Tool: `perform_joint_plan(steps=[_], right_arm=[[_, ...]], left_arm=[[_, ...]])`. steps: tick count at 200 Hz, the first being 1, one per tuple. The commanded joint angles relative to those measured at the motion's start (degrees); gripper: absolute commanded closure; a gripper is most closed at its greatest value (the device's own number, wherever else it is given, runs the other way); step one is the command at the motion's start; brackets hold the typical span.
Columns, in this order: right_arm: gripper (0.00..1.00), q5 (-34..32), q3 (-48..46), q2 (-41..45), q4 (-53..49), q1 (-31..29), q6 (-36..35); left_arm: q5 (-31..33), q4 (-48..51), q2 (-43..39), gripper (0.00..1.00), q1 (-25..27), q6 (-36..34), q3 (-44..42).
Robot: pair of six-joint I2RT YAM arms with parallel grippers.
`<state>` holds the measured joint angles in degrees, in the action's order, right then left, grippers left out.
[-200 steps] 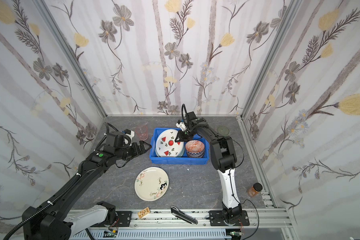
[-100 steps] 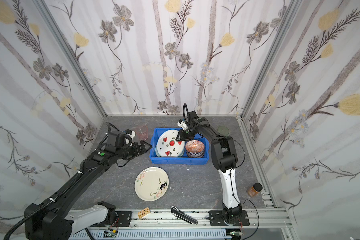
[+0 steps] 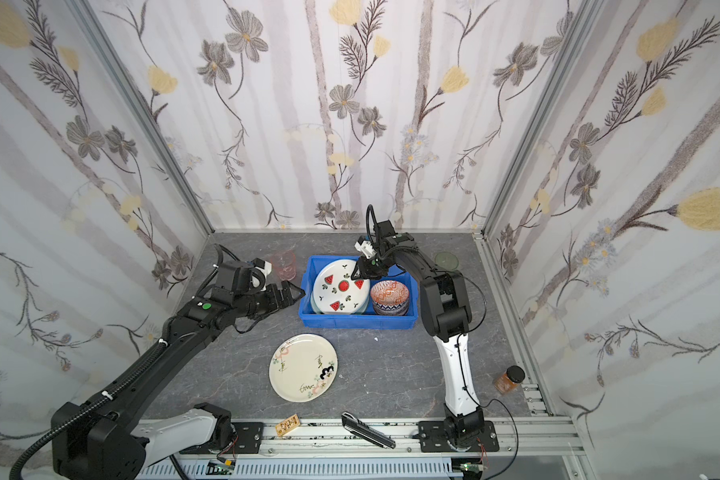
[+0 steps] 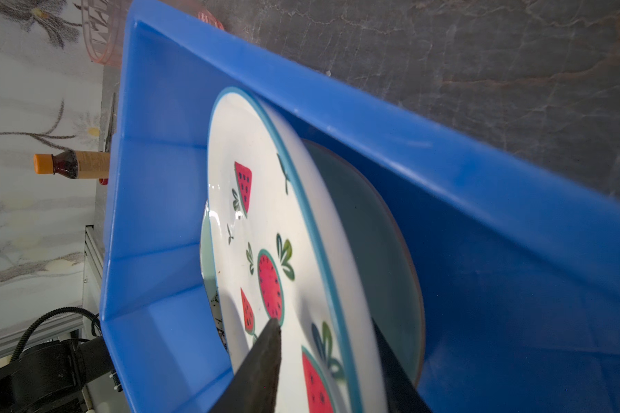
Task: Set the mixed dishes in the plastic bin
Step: 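Open the right gripper and release the watermelon plate flat in the bin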
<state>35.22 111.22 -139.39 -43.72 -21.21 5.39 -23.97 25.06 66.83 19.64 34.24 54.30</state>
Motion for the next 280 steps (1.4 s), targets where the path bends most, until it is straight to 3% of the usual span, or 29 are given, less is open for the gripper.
perform_joint_plan(steps=[1, 52, 169, 280], right_arm=[[0.62, 2.49, 0.69, -0.69, 1.31, 0.05, -1.95], [0.62, 1.70, 0.87, -1.76, 1.46, 0.47, -2.54], [0.50, 0.26, 1.03, -3.29, 1.99, 0.74, -2.73], [0.36, -3.60, 0.86, 1.22, 2.07, 0.83, -2.05]], left_arm=[[-0.03, -0.63, 0.39, 0.00, -0.08, -0.69, 0.71], [-0.12, -0.65, 1.17, 0.00, -0.04, -0.77, 0.98], [-0.04, -0.63, 2.08, 0.00, -0.04, -0.68, 1.07], [0.06, -0.63, 2.52, 0.00, 0.01, -0.66, 0.80]])
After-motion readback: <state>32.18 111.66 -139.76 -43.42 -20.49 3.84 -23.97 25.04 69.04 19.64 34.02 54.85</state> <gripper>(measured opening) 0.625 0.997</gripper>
